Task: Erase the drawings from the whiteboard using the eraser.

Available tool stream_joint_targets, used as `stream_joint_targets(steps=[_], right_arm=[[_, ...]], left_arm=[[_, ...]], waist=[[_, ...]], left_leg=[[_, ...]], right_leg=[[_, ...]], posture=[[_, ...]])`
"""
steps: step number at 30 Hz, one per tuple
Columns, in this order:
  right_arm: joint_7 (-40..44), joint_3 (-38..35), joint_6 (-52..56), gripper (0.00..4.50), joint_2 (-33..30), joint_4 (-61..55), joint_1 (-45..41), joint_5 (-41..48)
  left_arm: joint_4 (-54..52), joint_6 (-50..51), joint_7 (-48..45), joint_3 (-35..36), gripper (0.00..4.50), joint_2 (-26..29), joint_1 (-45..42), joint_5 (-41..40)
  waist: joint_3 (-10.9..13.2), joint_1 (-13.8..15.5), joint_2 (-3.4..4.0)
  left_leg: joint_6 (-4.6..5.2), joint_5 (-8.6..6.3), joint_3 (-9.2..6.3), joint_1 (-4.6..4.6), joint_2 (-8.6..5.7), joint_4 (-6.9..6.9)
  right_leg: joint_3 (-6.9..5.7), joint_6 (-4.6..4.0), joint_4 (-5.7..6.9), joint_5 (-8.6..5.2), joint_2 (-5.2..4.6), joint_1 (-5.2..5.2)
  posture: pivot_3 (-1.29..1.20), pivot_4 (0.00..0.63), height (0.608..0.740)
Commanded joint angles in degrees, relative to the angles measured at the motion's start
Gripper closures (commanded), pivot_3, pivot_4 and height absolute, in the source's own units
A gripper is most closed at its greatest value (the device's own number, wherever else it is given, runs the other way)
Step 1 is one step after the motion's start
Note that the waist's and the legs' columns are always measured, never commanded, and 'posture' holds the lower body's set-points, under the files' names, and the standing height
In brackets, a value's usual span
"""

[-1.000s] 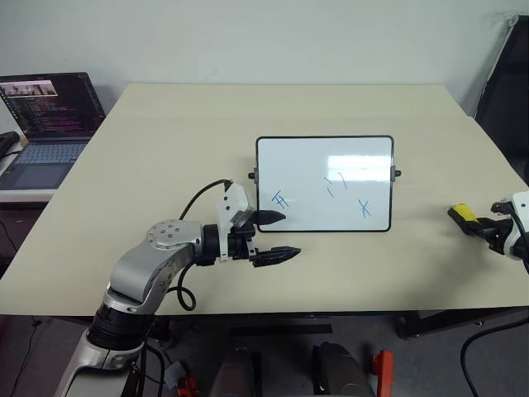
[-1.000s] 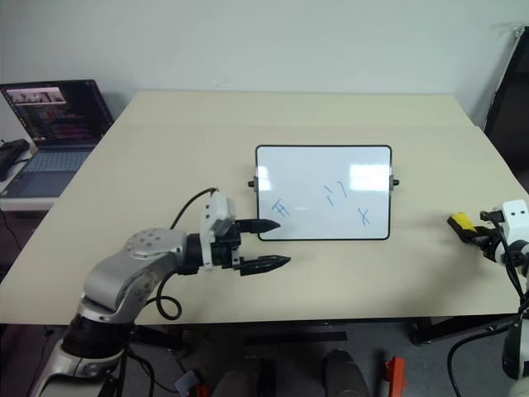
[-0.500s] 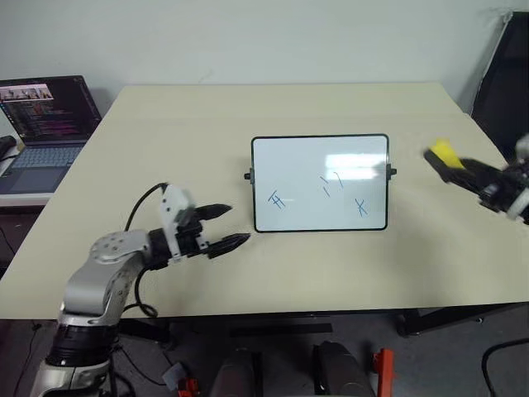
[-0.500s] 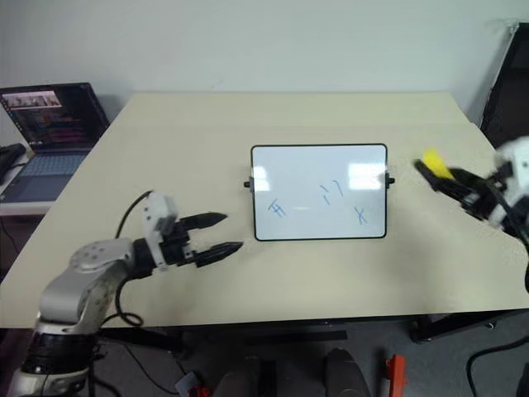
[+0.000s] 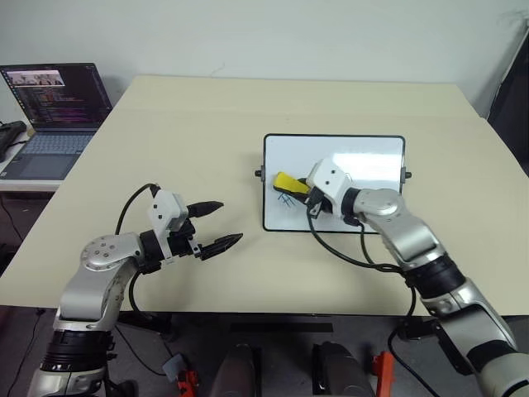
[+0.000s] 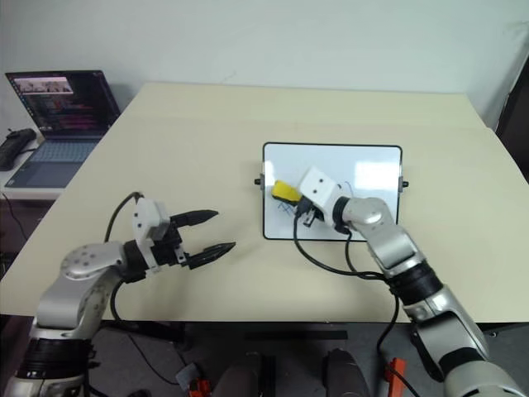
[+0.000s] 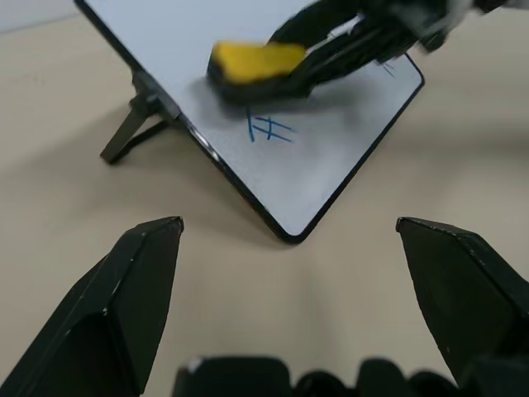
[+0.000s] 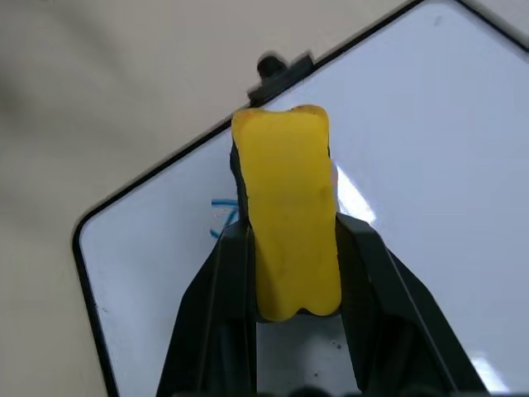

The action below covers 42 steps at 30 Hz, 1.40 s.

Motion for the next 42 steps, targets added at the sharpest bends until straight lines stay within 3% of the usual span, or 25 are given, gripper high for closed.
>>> stream_joint_targets(steps=[1, 9, 20, 27, 32, 37, 40, 42], right_arm=[[-2.1, -1.1, -3.9, 3.54, 0.8, 5.2, -2.4, -3.9], [-4.0, -0.2, -7.5, 3.54, 1.8, 11.2, -3.3, -10.1], [10.2, 6.4, -0.5, 3.54, -0.6, 6.1, 5.5, -12.5], [7.3, 3.7, -1.5, 3.54, 0.3, 7.2, 4.2, -12.6], [15.3, -7.5, 5.7, 3.54, 0.4, -9.0, 4.1, 4.4], [22.0, -19.9, 21.6, 3.54, -13.1, -26.7, 8.7, 16.2], [26.2, -28.8, 22.1, 3.54, -25.6, -27.5, 14.8, 17.5], [26.8, -31.7, 21.2, 3.54, -29.2, -26.6, 17.5, 18.3]], left_arm=[[-3.8, 0.5, 1.3, 0.7, 0.00, 0.2, 0.4, -0.4], [-7.0, 2.7, 3.2, 0.8, 0.00, 0.0, 2.3, -1.3], [-6.8, 3.5, 3.2, 0.8, 0.00, -0.3, 1.7, -1.9], [-5.5, 3.2, 2.9, 0.3, 0.00, -0.2, 0.4, -1.6], [-5.8, 3.7, 2.6, 0.3, 0.00, -0.1, -0.9, -2.1], [-7.9, 6.1, 2.3, 2.0, 0.00, 1.5, -2.5, -4.5], [-7.7, 7.3, 1.1, 2.2, 0.00, 3.8, -4.5, -4.9], [-7.1, 7.4, 0.7, 2.1, 0.00, 4.5, -5.6, -5.0]], waist=[[0.0, -0.2, 0.00], [0.0, -0.2, 0.00], [-0.2, -0.2, -0.11], [-0.2, -0.2, -0.11], [-0.1, 0.0, -0.08], [-0.1, 0.4, -0.08], [-0.1, 1.0, -0.12], [-0.1, 1.0, -0.11]], left_leg=[[0.00, 0.00, 0.00, 0.00, 0.00, 0.00], [0.09, 0.07, 0.02, 0.48, 0.03, 0.12], [0.10, 0.07, -0.02, 1.16, 0.09, 0.10], [0.12, 0.09, -0.01, 1.53, 0.13, 0.11], [0.13, 0.09, -0.03, 1.25, 0.13, 0.12], [0.02, 0.00, -0.21, 0.47, 0.06, 0.04], [-0.07, -0.14, -0.23, 0.22, 0.00, -0.03], [-0.06, -0.15, -0.12, -0.06, -0.01, -0.03]], right_leg=[[0.00, -0.01, 0.00, 0.01, 0.01, 0.00], [0.01, -0.07, 0.12, 0.05, 0.06, 0.44], [-0.02, -0.33, 0.05, -0.24, 0.08, 1.15], [-0.01, -0.25, 0.03, -0.28, 0.08, 1.25], [-0.01, -0.24, 0.04, -0.28, 0.08, 1.20], [-0.12, -0.07, -0.04, 0.03, 0.04, 0.60], [-0.19, -0.01, -0.17, -0.17, -0.01, 0.42], [-0.13, 0.01, -0.16, -0.18, -0.02, 0.06]], posture=[[0.00, 0.150, 0.740], [0.00, 0.150, 0.740], [0.00, 0.150, 0.740], [0.00, 0.150, 0.740], [0.00, 0.150, 0.740], [0.00, 0.150, 0.740], [0.00, 0.150, 0.740], [0.00, 0.150, 0.740]])
